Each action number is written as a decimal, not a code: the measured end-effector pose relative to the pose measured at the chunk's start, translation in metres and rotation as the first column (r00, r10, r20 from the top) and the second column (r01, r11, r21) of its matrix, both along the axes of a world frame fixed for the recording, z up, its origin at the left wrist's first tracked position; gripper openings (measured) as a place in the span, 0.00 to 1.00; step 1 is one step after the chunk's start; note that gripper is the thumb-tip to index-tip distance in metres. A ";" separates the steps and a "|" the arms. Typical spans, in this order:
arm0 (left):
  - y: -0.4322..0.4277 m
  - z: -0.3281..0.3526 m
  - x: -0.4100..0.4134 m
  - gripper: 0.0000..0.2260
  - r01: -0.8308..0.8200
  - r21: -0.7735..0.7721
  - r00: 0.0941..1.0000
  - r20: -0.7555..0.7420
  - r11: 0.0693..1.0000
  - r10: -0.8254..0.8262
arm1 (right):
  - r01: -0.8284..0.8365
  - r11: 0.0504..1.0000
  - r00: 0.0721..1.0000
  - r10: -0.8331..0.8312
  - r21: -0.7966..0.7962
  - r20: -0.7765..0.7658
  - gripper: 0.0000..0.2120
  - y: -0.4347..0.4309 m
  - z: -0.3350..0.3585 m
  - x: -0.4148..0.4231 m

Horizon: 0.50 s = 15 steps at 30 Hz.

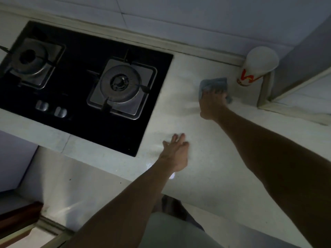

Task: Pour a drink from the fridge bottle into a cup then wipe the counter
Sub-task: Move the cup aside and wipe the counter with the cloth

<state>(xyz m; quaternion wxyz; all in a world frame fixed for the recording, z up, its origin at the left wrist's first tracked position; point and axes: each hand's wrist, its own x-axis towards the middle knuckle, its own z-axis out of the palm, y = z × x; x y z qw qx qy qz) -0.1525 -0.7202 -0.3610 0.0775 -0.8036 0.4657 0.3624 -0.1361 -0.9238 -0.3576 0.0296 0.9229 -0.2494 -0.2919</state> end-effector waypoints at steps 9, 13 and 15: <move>-0.002 0.005 -0.007 0.23 0.047 0.005 0.998 0.037 0.999 -0.048 | 0.421 0.907 0.895 -0.414 0.011 -0.165 0.36 -0.026 -0.010 -0.126; 0.009 0.006 -0.014 0.23 0.038 -0.044 0.999 0.017 0.998 -0.038 | 0.567 0.824 0.809 -0.557 0.000 -0.189 0.43 -0.017 -0.010 -0.130; 0.019 0.007 -0.020 0.25 0.024 -0.051 0.999 -0.028 0.998 -0.025 | 0.623 0.782 0.769 -0.619 -0.030 -0.160 0.44 -0.007 -0.008 -0.121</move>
